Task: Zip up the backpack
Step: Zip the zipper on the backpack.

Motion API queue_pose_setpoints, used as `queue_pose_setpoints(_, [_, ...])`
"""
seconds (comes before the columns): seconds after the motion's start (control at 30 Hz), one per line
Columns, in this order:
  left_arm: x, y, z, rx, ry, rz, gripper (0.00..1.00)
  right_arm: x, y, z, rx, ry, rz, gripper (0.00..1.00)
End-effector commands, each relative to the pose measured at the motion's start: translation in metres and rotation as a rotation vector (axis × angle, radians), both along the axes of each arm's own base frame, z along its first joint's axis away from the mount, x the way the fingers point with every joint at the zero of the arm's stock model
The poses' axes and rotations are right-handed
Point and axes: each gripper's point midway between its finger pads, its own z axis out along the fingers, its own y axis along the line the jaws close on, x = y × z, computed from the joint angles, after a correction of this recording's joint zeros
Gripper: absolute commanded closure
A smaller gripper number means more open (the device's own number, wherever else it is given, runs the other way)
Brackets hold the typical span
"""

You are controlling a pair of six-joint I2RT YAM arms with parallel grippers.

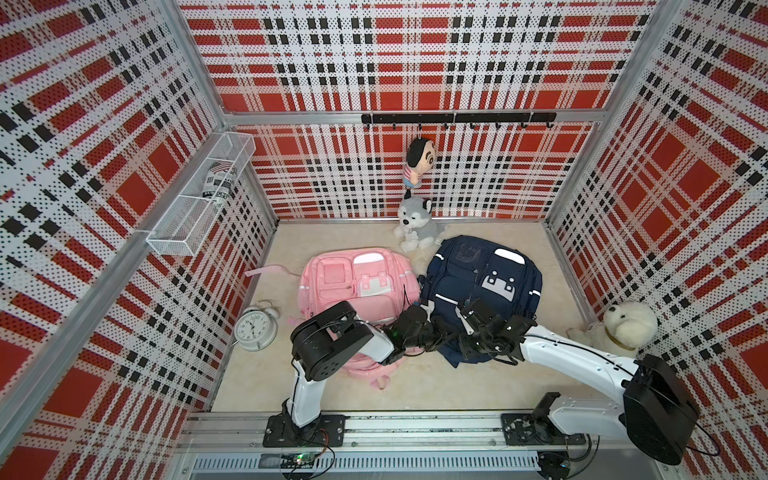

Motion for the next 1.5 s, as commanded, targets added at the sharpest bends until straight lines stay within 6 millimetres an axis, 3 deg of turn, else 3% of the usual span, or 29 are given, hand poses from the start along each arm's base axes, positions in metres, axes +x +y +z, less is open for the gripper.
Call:
queue_pose_setpoints(0.0, [0.013,0.021,-0.030,0.114,-0.008,0.053,1.00,-0.010,-0.003,0.000,-0.042,0.043,0.017,1.00])
queue_pose_setpoints(0.53, [0.027,0.029,-0.018,0.103,-0.087,0.002,1.00,-0.013,-0.015,-0.005,-0.143,0.122,-0.038,1.00])
queue_pose_setpoints(0.83, [0.034,0.047,-0.019,0.113,-0.114,0.015,1.00,-0.024,-0.028,-0.009,-0.204,0.186,-0.080,1.00])
queue_pose_setpoints(1.0, [0.036,0.055,-0.013,0.106,-0.135,0.021,1.00,-0.033,-0.049,-0.006,-0.324,0.240,-0.139,1.00])
queue_pose_setpoints(1.47, [0.032,0.049,0.000,0.076,-0.172,-0.038,1.00,-0.050,-0.102,0.018,-0.510,0.266,-0.289,1.00])
